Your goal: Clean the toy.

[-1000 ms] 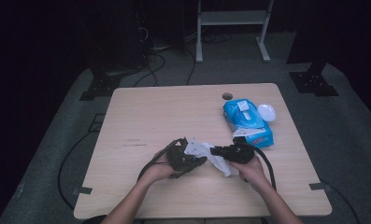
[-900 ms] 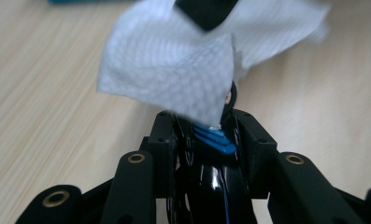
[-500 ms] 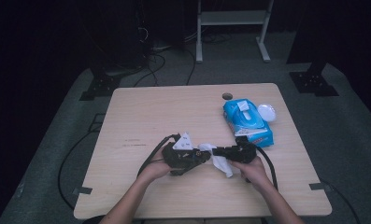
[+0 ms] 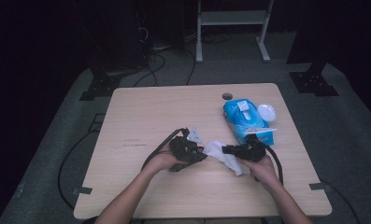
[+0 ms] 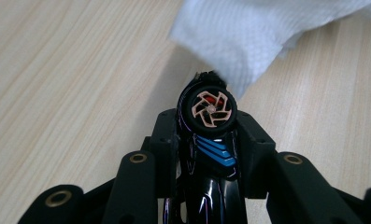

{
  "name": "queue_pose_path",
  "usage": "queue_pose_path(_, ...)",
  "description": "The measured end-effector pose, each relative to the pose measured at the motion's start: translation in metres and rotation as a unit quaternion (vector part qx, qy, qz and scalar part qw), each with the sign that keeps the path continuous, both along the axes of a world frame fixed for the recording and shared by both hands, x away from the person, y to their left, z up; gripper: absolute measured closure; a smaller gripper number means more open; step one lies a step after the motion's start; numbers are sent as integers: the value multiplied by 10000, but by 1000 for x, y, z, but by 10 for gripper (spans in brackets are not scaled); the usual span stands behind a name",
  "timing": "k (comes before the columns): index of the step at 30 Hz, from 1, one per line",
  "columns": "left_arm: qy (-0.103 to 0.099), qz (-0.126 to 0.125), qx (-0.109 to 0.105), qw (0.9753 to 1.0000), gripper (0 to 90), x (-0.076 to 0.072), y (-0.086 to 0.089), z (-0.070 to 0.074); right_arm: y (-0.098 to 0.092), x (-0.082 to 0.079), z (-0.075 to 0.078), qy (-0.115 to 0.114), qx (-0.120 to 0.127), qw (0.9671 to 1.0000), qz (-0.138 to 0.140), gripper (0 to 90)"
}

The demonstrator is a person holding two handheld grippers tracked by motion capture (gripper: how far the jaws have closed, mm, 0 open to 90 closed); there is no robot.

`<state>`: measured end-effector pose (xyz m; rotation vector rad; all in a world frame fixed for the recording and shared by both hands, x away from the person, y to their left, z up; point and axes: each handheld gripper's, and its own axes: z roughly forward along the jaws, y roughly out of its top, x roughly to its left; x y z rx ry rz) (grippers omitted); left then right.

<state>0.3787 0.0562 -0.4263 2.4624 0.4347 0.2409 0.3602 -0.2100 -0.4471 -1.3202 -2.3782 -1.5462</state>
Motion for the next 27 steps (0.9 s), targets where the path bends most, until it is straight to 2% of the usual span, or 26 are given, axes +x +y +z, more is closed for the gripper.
queue_pose_path(4,172,54,-397,9990,557,3,9,7,-14,-8,8,-206,-321,9993,-39,844)
queue_pose_path(7,222,58,-625,9978,511,4,19,11,-28,-16,12,-351,-557,9978,-55,844)
queue_pose_path(8,263,62,-812,9963,504,4,25,12,-34,-19,12,-415,-628,9971,-67,843)
queue_pose_path(11,404,77,-1163,9924,477,6,38,16,-52,-27,11,-471,-754,9959,-193,843)
queue_pose_path(13,454,159,-1297,9904,459,7,46,17,-64,-31,9,-442,-813,9953,-268,843)
queue_pose_path(16,567,266,-1378,9885,435,9,57,15,-80,-37,5,-480,-999,9933,-328,842)
queue_pose_path(17,567,266,-1378,9885,425,9,57,15,-80,-37,5,-480,-999,9933,-328,842)
queue_pose_path(18,672,371,-1389,9873,417,11,63,10,-88,-39,3,-456,-1116,9920,-379,831)
queue_pose_path(19,694,391,-1407,9868,414,11,64,8,-91,-39,1,-463,-1137,9916,-404,821)
queue_pose_path(22,741,407,-1394,9866,403,10,65,3,-97,-40,-3,-407,-1134,9916,-461,764)
queue_pose_path(24,737,408,-1483,9853,399,9,64,1,-98,-42,-4,-507,-1216,9901,-477,716)
queue_pose_path(27,568,380,-1409,9877,398,6,63,2,-98,-44,-1,-647,-1155,9902,-433,656)
